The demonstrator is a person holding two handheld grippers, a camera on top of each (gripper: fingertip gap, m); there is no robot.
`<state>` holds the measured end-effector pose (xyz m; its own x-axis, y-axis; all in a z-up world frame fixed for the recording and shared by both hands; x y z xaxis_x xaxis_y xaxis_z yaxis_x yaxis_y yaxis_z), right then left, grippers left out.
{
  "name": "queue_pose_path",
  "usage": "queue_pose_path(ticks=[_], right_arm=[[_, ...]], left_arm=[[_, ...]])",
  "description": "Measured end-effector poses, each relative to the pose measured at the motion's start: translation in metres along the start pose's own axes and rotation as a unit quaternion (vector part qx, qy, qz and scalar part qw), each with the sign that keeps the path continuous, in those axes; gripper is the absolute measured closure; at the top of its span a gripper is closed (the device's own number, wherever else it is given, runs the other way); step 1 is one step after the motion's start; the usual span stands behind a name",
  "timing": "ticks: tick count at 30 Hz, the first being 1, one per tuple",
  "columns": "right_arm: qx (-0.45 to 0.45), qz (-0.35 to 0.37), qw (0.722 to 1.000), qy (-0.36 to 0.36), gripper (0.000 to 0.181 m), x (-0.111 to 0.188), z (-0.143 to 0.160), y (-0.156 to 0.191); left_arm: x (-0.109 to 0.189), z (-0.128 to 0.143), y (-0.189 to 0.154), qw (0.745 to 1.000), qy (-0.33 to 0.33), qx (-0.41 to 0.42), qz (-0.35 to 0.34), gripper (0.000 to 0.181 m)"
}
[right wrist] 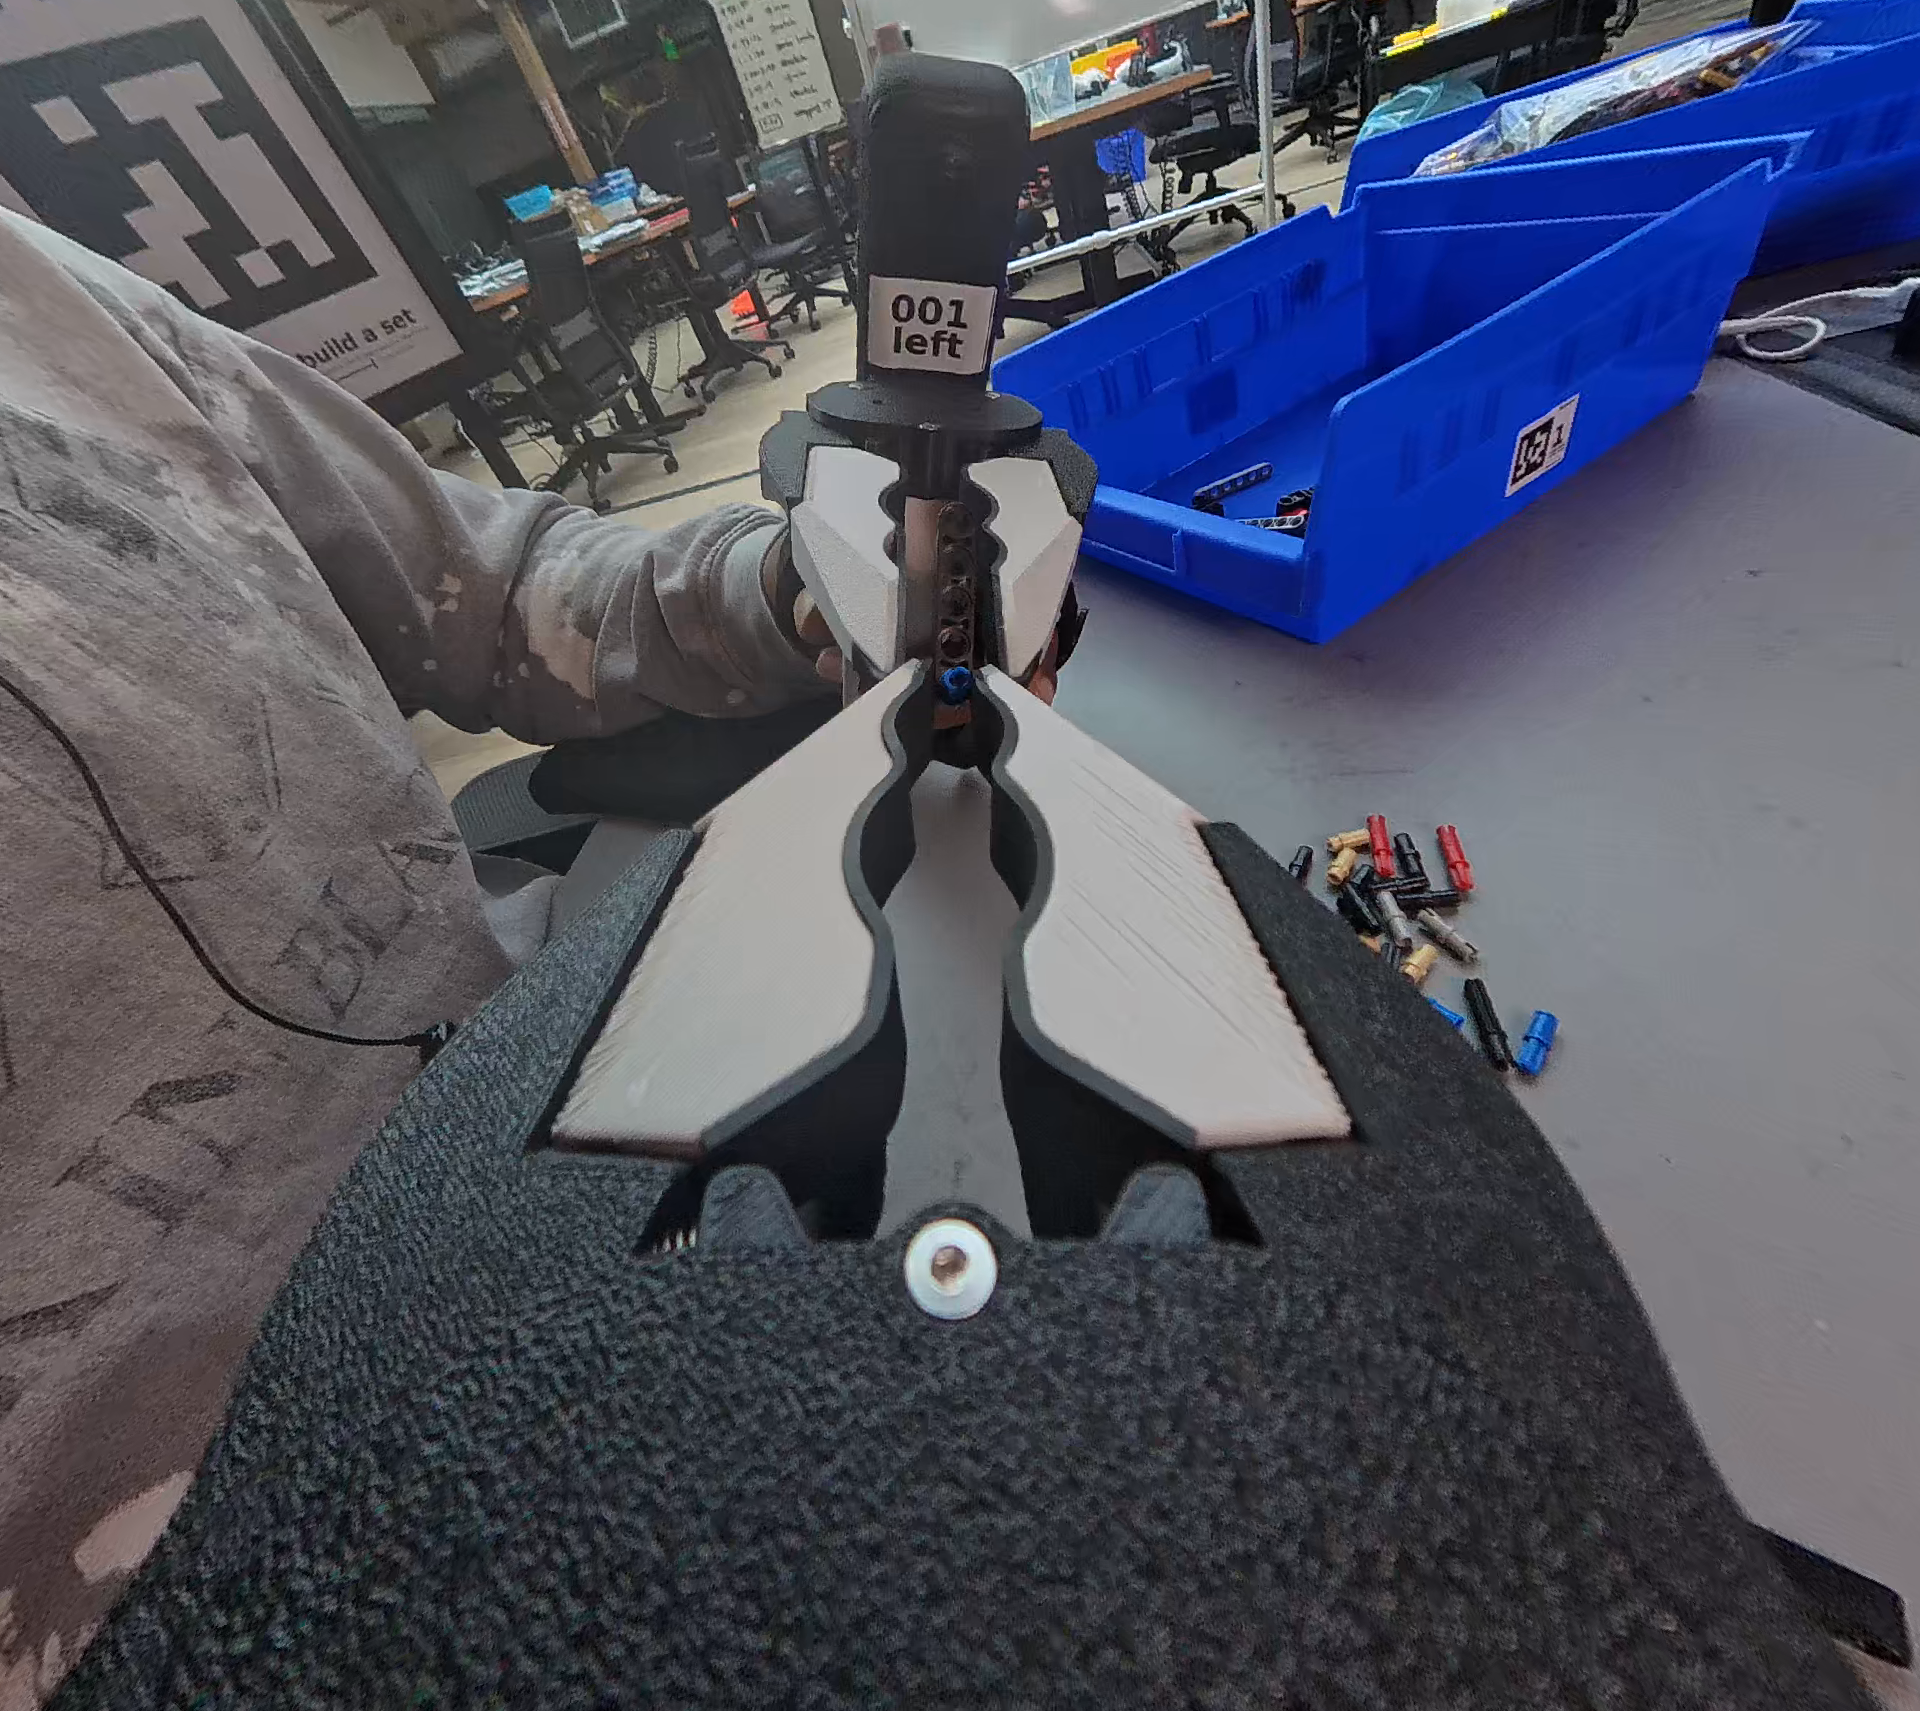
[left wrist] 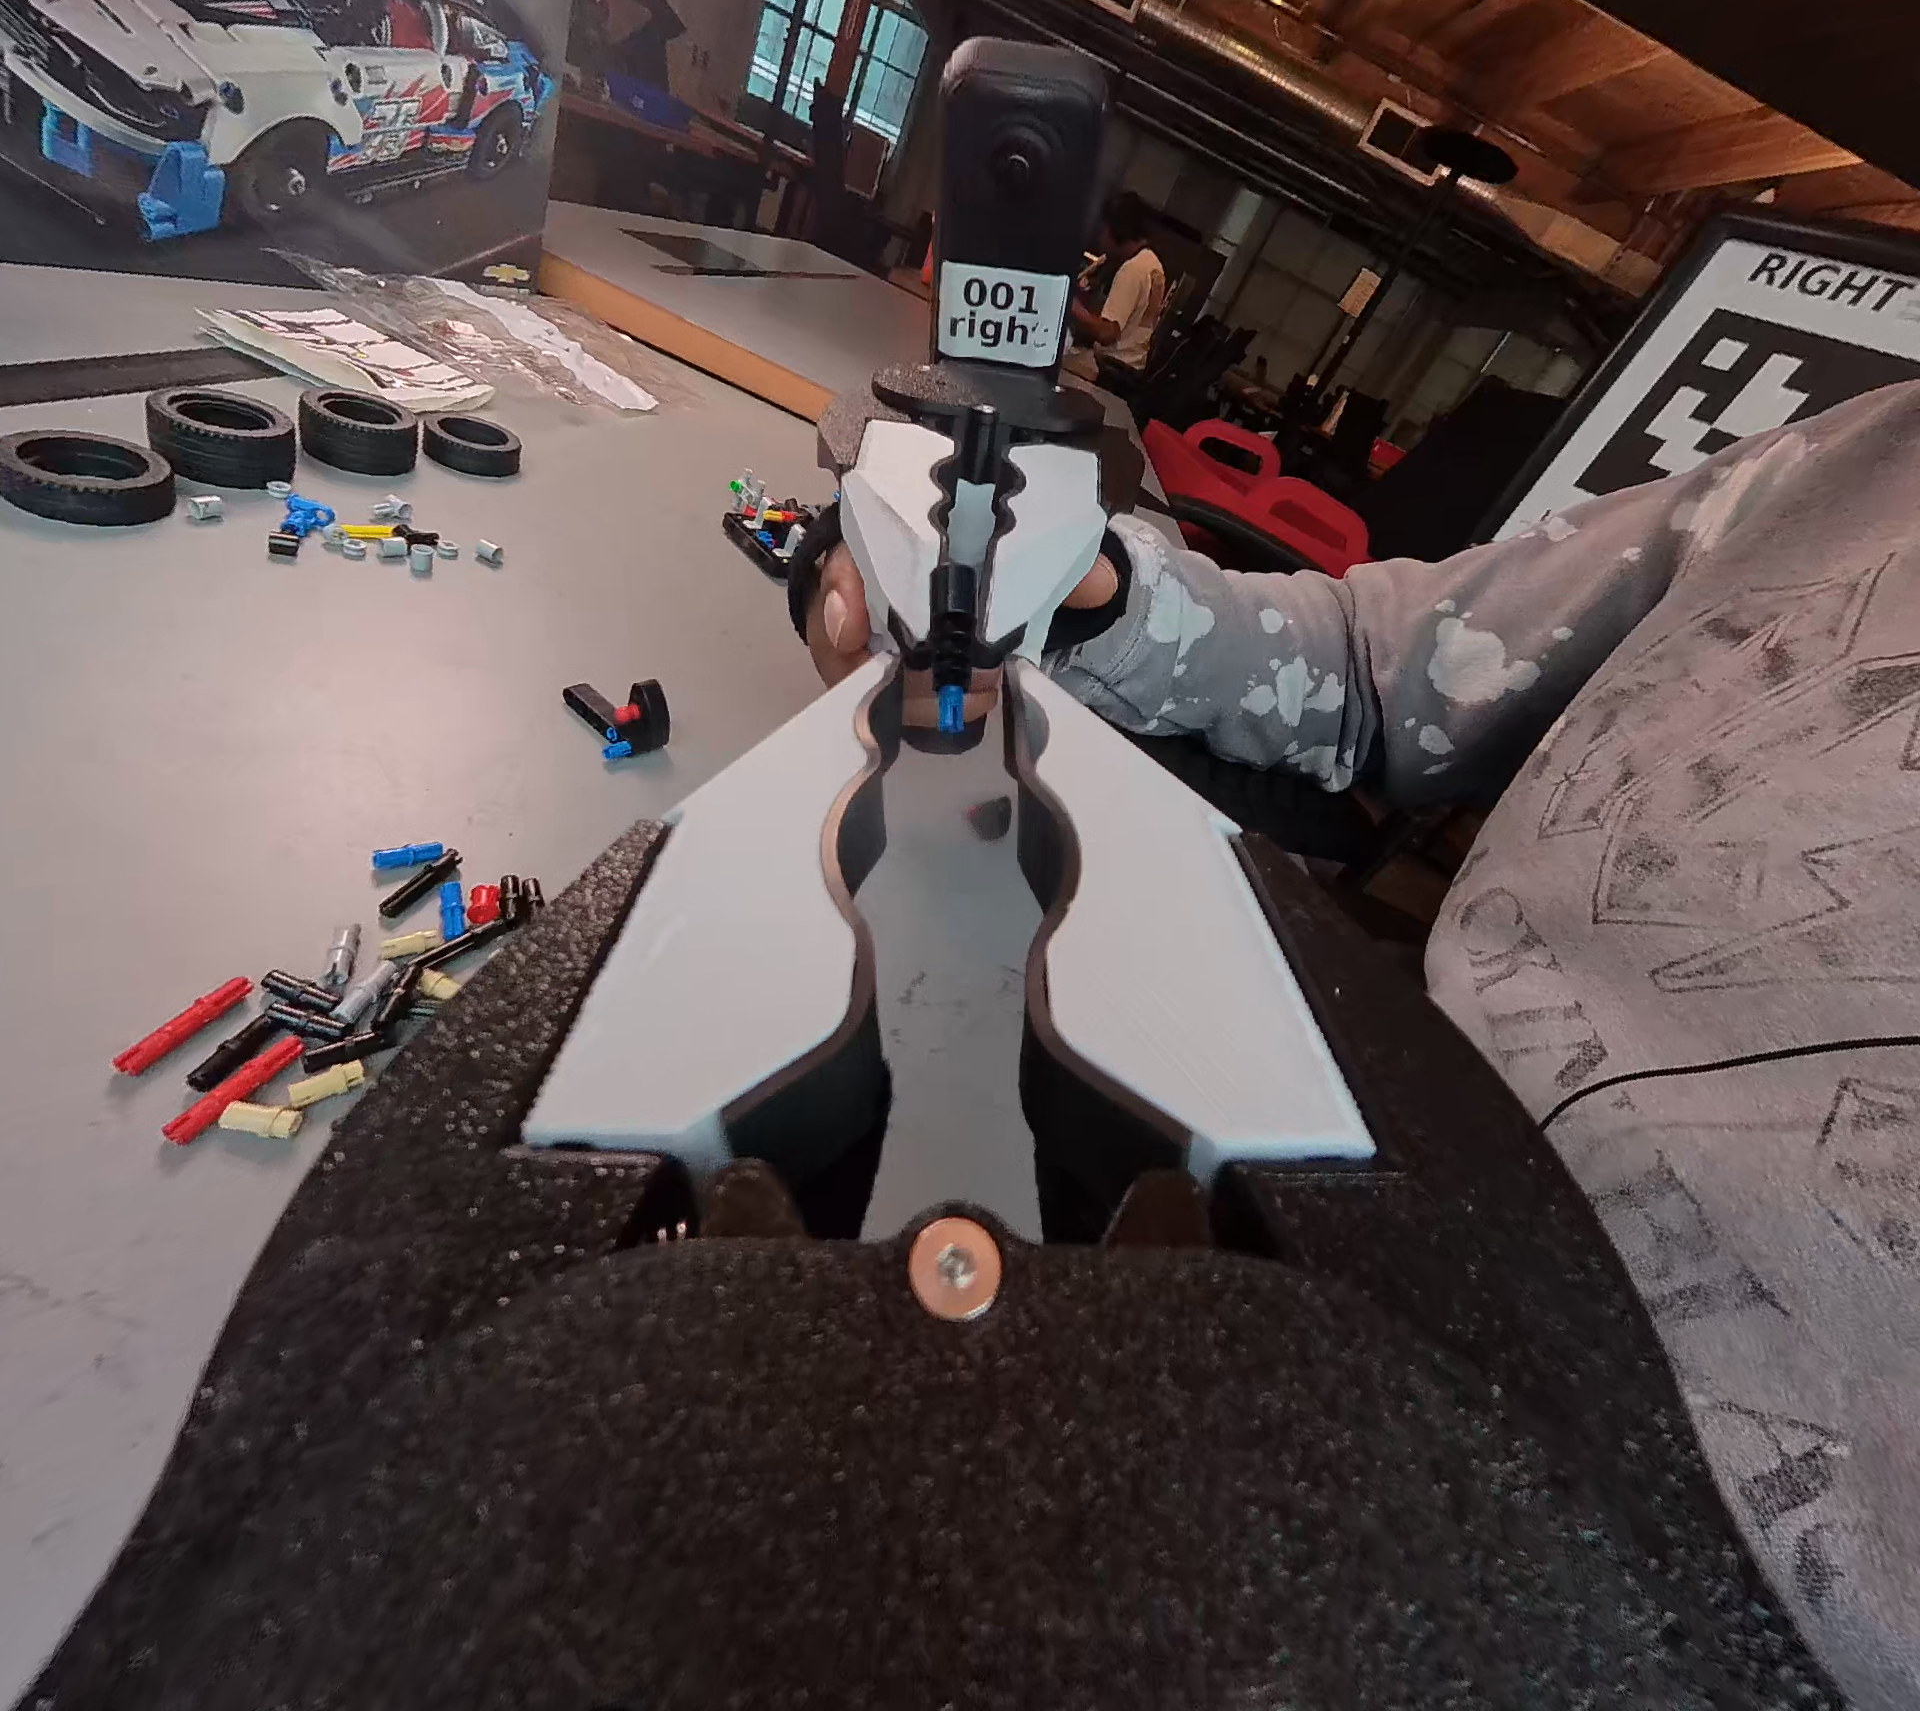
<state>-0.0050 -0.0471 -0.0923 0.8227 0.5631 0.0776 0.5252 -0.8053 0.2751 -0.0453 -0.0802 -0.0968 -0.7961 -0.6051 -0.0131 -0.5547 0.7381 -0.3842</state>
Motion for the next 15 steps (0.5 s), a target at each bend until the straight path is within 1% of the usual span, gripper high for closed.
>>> queue_pose_path(ticks=[2, 5, 7, 10, 12, 13, 14, 15], right_arm=[[0.012, 0.004, 1.000, 0.004, 0.175, 0.001, 0.001, 0.000], [0.007, -0.002, 1.000, 0.002, 0.175, 0.002, 0.002, 0.000], [0.007, -0.004, 1.000, 0.010, 0.175, 0.004, 0.006, 0.000], [0.015, 0.002, 0.999, 0.028, 0.175, 0.004, 0.014, -0.001], [0.018, 0.001, 0.999, 0.039, 0.175, 0.004, 0.019, 0.000], [0.020, -0.001, 0.999, 0.037, 0.175, 0.003, 0.019, 0.001], [0.020, 0.001, 0.999, 0.038, 0.175, 0.004, 0.019, 0.001], [0.020, 0.002, 0.999, 0.038, 0.175, 0.004, 0.020, 0.000]], left_arm=[[-0.001, 0.002, -0.001, 1.000, 0.008, -0.013, -0.007, 0.167], [-0.002, 0.002, -0.002, 1.000, 0.012, -0.010, -0.004, 0.168], [0.000, 0.003, 0.000, 1.000, 0.024, -0.011, -0.003, 0.174], [0.001, 0.006, 0.000, 0.999, 0.036, -0.017, -0.009, 0.174], [0.000, 0.004, -0.002, 0.999, 0.030, -0.013, -0.004, 0.168], [-0.001, 0.005, -0.001, 0.999, 0.031, -0.012, -0.006, 0.169], [-0.001, 0.006, 0.000, 0.999, 0.036, -0.017, -0.009, 0.174], [0.000, 0.007, 0.000, 0.999, 0.040, -0.020, -0.011, 0.174]])
Point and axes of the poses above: each gripper's, where its closed fingertips meet, x back along the fingers, z out of its underside, y = z × x across the jaws, the point moved 3 cm from there along x, back along the fingers, and after that the axes turned 1 degree about -y, right-handed, at the moved point
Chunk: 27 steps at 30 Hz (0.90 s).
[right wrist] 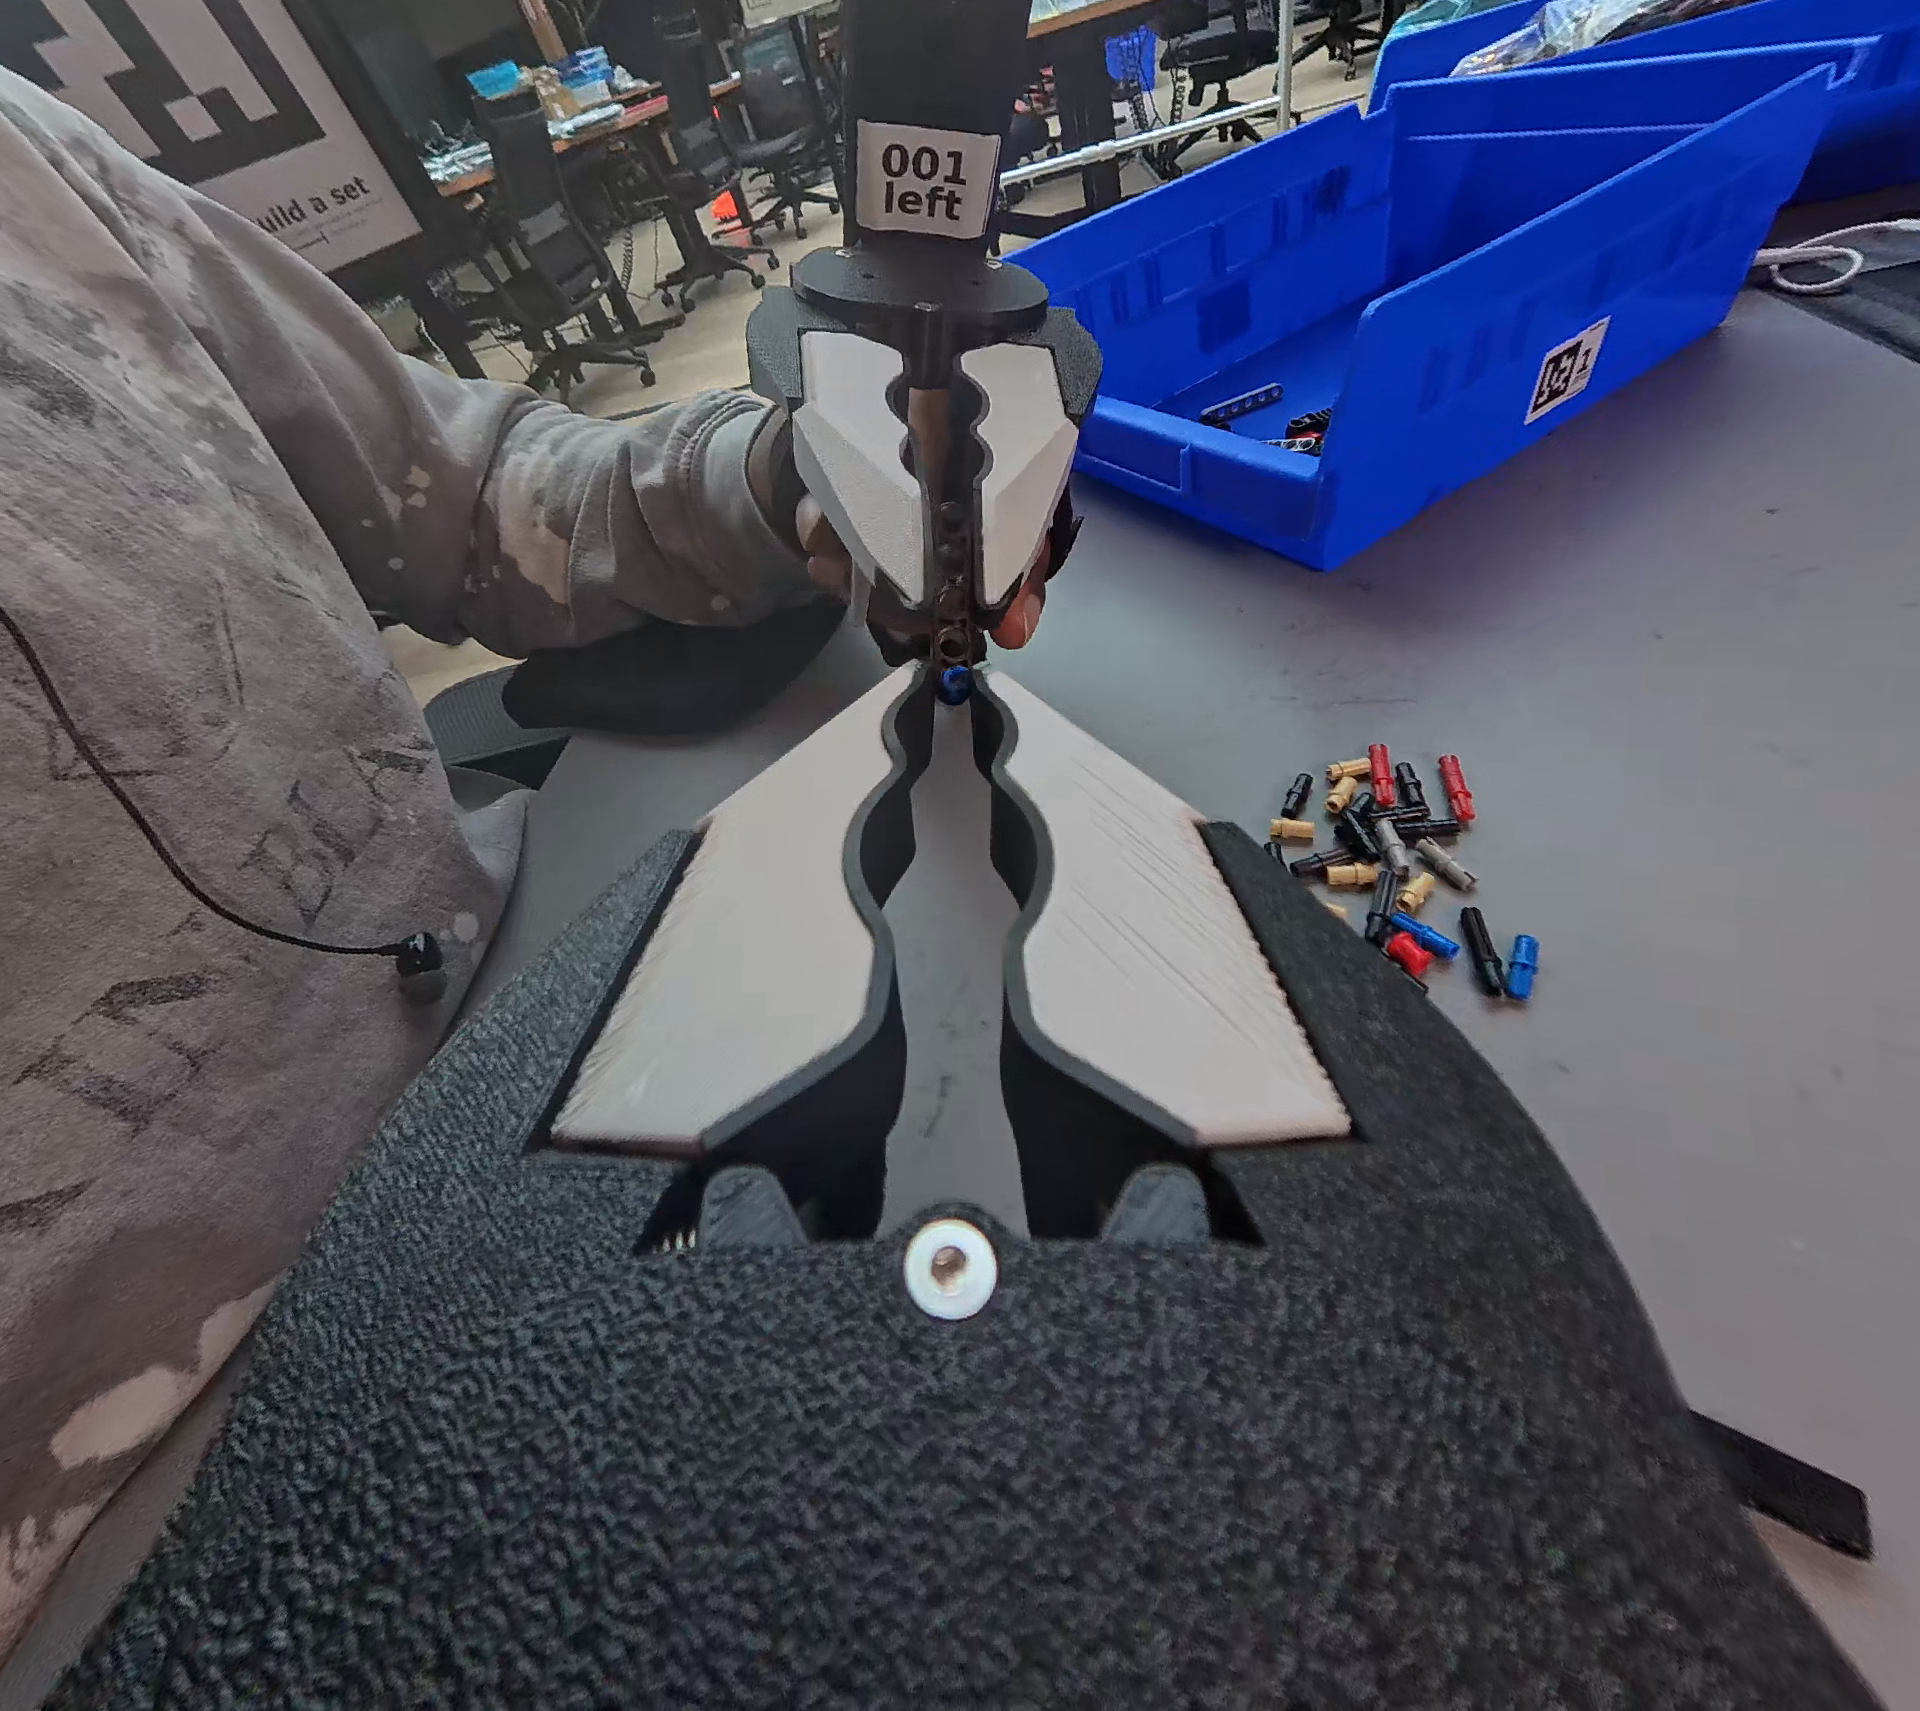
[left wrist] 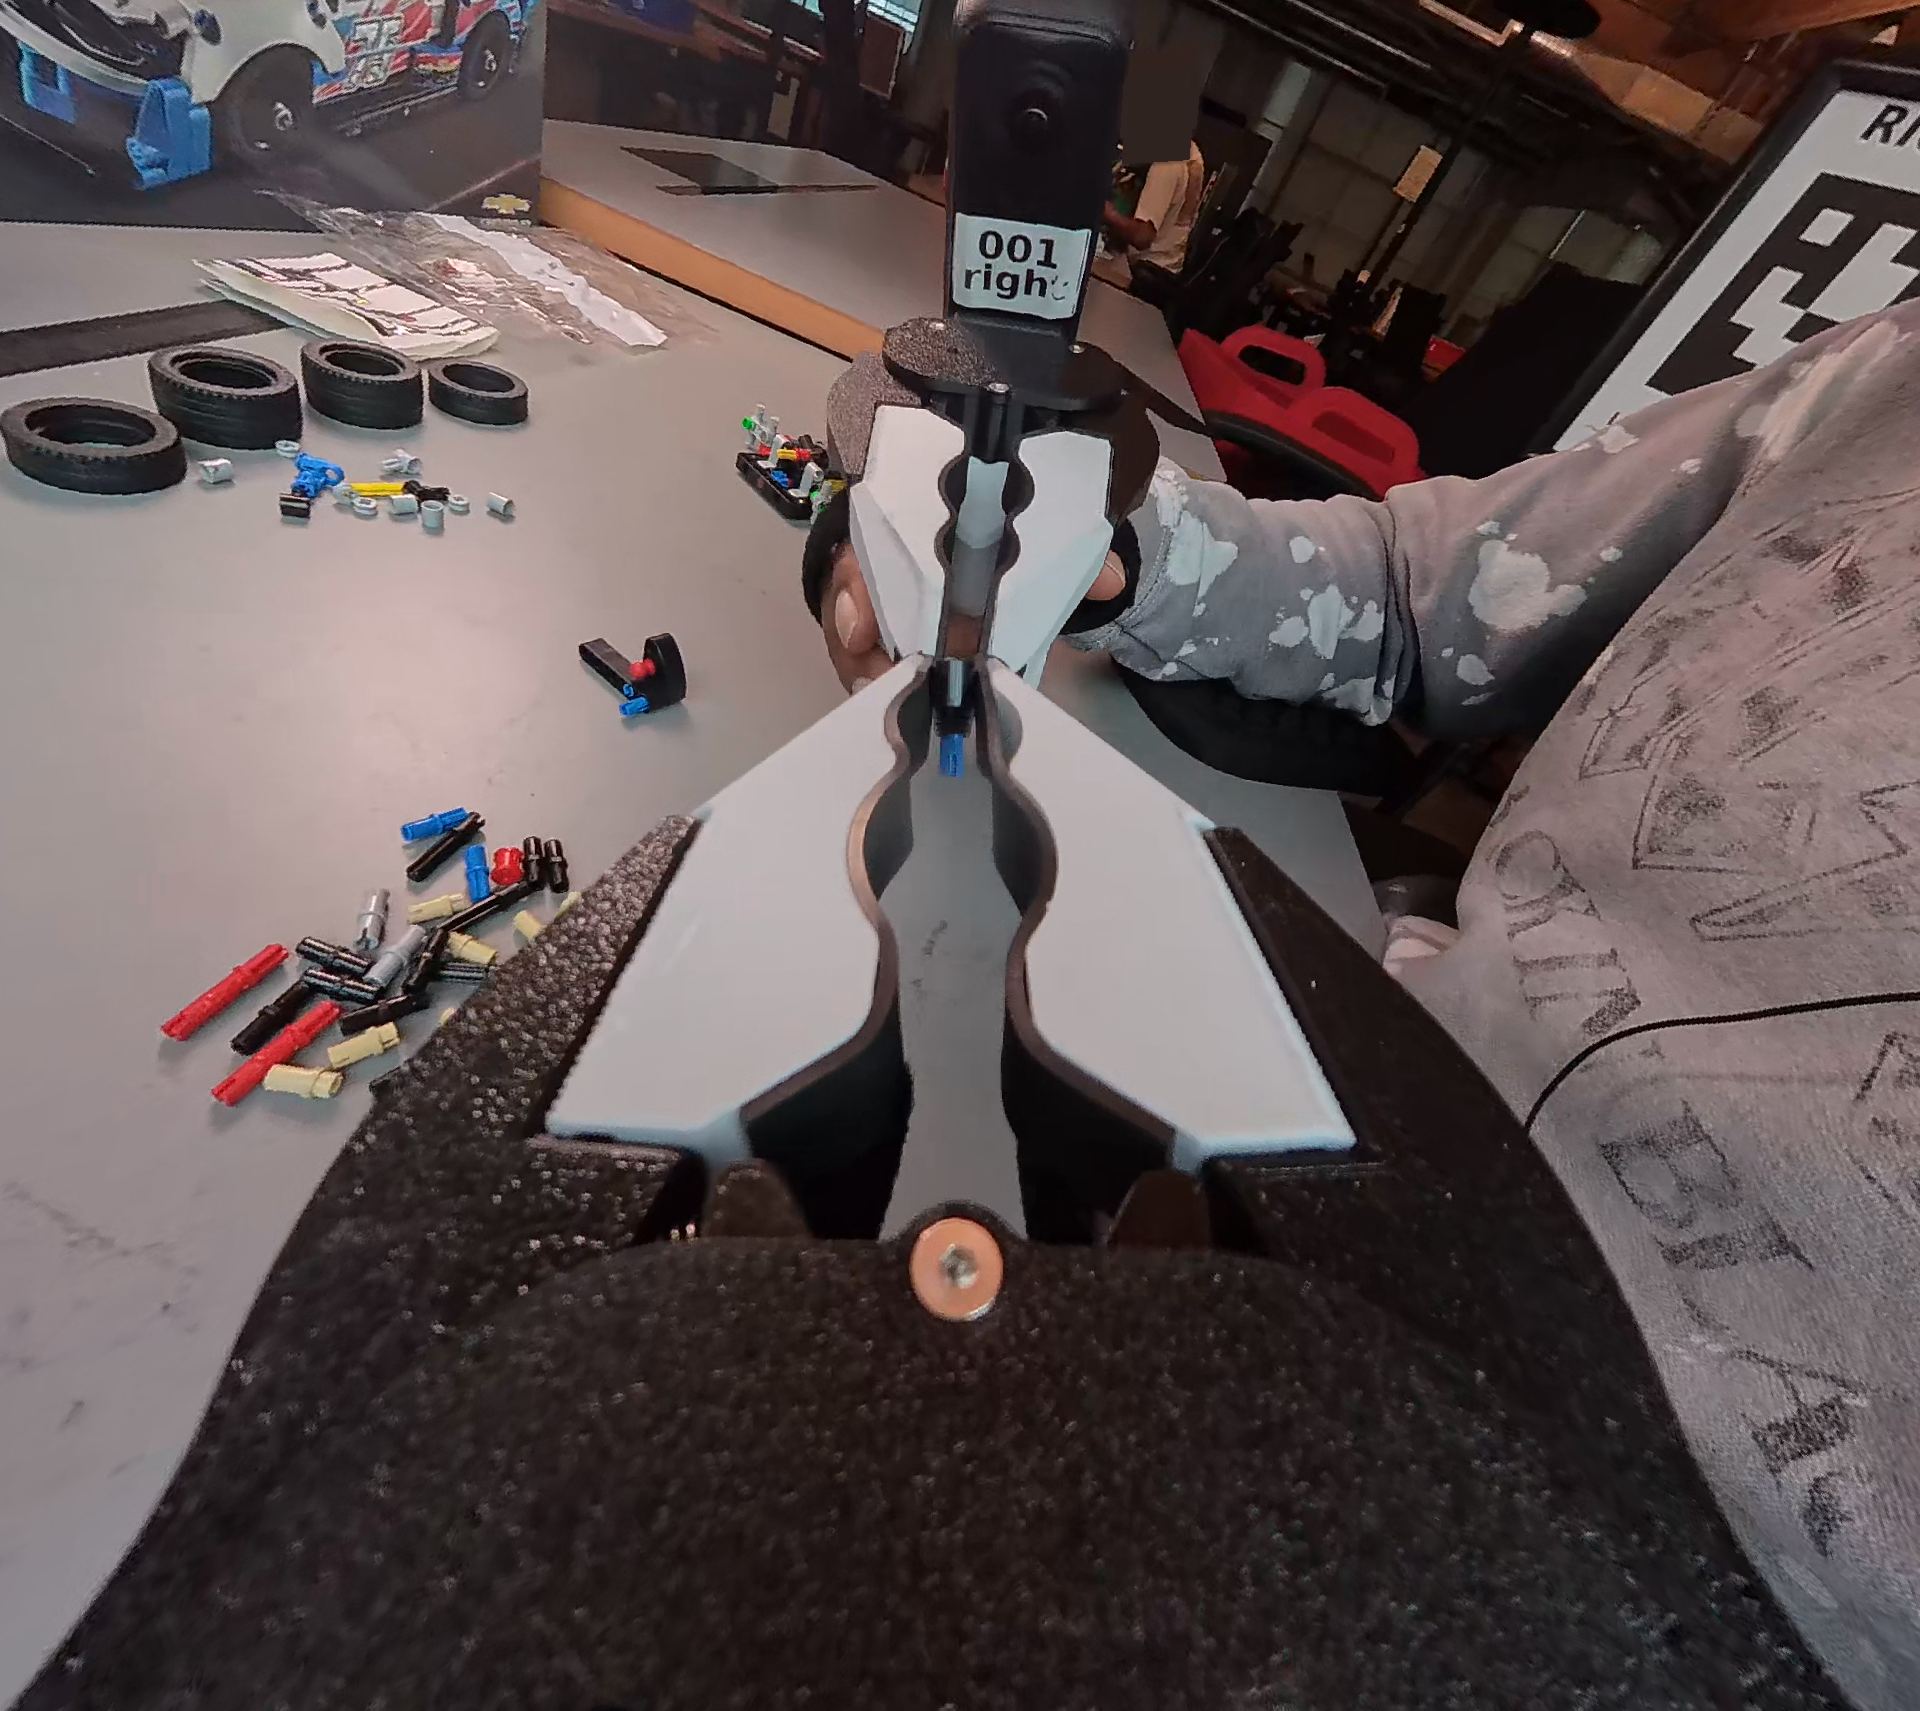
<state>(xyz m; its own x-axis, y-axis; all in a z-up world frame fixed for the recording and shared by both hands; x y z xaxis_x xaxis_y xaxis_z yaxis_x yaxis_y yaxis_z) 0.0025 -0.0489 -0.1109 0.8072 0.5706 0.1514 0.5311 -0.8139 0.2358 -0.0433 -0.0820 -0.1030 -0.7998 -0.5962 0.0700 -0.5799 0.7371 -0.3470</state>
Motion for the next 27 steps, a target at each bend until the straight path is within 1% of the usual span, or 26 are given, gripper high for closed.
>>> queue_pose_path(ticks=[4, 5, 14, 19, 21, 24, 27], right_arm=[[-0.005, 0.000, 1.000, -0.001, 0.175, 0.000, 0.000, 0.000], [-0.001, 0.000, 1.000, 0.003, 0.175, 0.000, 0.001, 0.000], [0.005, -0.007, 1.000, 0.005, 0.175, 0.001, 0.005, 0.003], [0.018, -0.003, 1.000, 0.002, 0.178, 0.006, 0.003, 0.000], [0.019, -0.004, 1.000, 0.012, 0.178, 0.007, 0.006, -0.001], [0.007, -0.011, 1.000, -0.020, 0.179, 0.009, -0.003, 0.001], [0.022, -0.010, 1.000, -0.001, 0.179, 0.007, 0.001, 0.001]], left_arm=[[0.001, 0.001, -0.001, 1.000, 0.002, -0.001, 0.001, 0.172], [0.001, 0.002, 0.000, 1.000, 0.007, -0.004, -0.001, 0.174], [0.000, 0.005, -0.003, 0.999, 0.030, -0.021, -0.003, 0.174], [-0.001, 0.011, -0.002, 0.997, 0.066, -0.045, -0.017, 0.175], [-0.002, 0.015, -0.002, 0.995, 0.079, -0.053, -0.025, 0.175], [-0.003, 0.010, -0.005, 0.995, 0.076, -0.062, -0.029, 0.175], [-0.004, 0.016, -0.004, 0.991, 0.103, -0.066, -0.045, 0.175]])
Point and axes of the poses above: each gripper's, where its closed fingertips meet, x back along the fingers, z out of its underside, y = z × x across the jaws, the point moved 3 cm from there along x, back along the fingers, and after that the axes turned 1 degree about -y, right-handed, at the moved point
